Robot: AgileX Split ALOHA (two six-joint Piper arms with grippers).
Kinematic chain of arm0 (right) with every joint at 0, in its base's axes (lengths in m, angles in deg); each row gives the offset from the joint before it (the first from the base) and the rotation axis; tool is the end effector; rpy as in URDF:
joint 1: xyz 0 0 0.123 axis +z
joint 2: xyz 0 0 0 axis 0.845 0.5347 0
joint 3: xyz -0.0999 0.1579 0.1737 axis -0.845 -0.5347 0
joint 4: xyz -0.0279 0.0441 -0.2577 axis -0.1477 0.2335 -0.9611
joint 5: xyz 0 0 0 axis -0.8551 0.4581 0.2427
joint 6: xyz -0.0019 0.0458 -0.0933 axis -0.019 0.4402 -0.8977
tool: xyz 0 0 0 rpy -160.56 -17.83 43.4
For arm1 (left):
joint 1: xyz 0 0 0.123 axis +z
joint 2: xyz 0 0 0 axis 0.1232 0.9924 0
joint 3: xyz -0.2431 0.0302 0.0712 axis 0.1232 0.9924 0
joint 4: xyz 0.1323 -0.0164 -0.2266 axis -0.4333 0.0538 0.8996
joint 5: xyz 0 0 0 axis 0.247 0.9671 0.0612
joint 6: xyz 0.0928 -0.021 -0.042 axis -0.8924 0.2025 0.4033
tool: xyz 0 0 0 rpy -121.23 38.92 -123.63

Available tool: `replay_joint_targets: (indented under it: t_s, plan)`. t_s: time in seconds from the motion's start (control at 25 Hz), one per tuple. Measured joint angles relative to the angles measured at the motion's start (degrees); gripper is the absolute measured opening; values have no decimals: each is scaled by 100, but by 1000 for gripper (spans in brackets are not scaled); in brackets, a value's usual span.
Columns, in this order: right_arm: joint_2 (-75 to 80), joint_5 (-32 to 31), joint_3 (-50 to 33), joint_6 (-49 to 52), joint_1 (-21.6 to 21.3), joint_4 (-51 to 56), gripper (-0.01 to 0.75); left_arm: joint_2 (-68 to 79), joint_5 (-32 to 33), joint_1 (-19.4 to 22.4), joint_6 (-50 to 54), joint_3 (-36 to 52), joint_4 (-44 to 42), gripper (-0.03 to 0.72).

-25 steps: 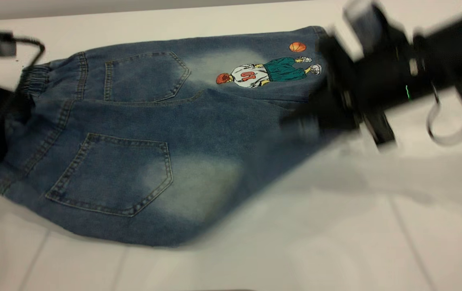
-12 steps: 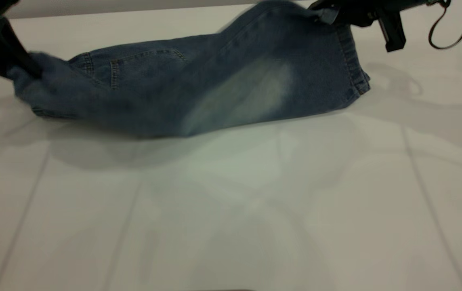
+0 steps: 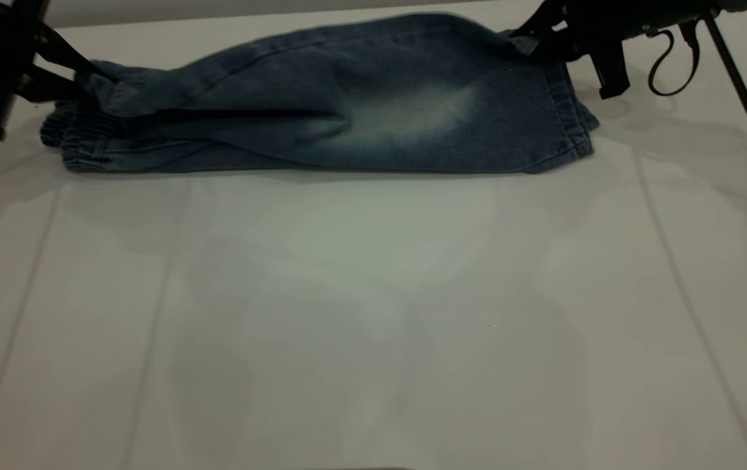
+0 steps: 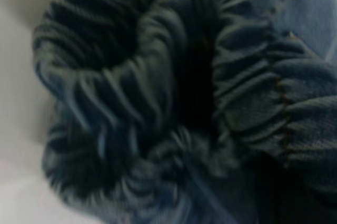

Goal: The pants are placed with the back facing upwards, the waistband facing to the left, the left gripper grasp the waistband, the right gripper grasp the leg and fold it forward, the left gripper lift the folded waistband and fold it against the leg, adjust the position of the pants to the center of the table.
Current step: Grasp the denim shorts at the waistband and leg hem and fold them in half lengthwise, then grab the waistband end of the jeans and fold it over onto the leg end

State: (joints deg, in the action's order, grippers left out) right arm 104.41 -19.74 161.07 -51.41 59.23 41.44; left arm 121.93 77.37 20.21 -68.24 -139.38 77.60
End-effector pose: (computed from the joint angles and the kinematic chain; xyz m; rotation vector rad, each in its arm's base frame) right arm 0.4655 0.0697 0.0188 1.0375 2.2500 1.2374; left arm 0.4284 0.0399 0.0416 -1.1620 2.4149 -0.9859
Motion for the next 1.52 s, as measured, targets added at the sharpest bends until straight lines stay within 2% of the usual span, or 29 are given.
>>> replay_joint_targets:
  t_s: [0.12, 0.24, 0.4, 0.56, 0.64, 0.76, 0.92, 1.04, 1.2, 1.28, 1.52]
  plan:
    - [12, 175, 18, 23, 0, 0, 43, 163, -43, 0, -276, 0, 484, 104]
    - [12, 143, 26, 29, -19, 7, 97, 191, -46, 6, -898, 0, 876, 151]
    - [12, -7, 26, -252, -96, 13, 245, 196, 189, 6, -1865, 0, 1520, 333]
    - [-99, -338, 26, -1004, -148, 7, 437, 190, 699, 10, -2848, 0, 2040, 539]
    - [-255, -477, 26, -1404, -165, 2, 522, 150, 907, 10, -3172, 0, 2076, 594]
    - [-512, -642, 26, -1745, -189, -103, 591, -30, 1061, 10, -3564, 0, 1991, 610]
    - [-690, -819, 26, -1774, -193, -469, 592, -364, 1123, 18, -3767, -5, 1471, 596]
    - [-696, -902, 26, -1749, -193, -673, 586, -623, 1006, 68, -3385, -22, 580, 591]
    - [-696, -1026, 26, -1663, -193, -743, 584, -748, 675, 122, -2156, -40, -1279, 592]
    - [-696, -1064, 26, -1618, -193, -759, 584, -722, 505, 122, -1609, -40, -1885, 592]
    - [-696, -1084, 26, -1598, -193, -766, 584, -563, 122, 111, -1290, -40, -1880, 592]
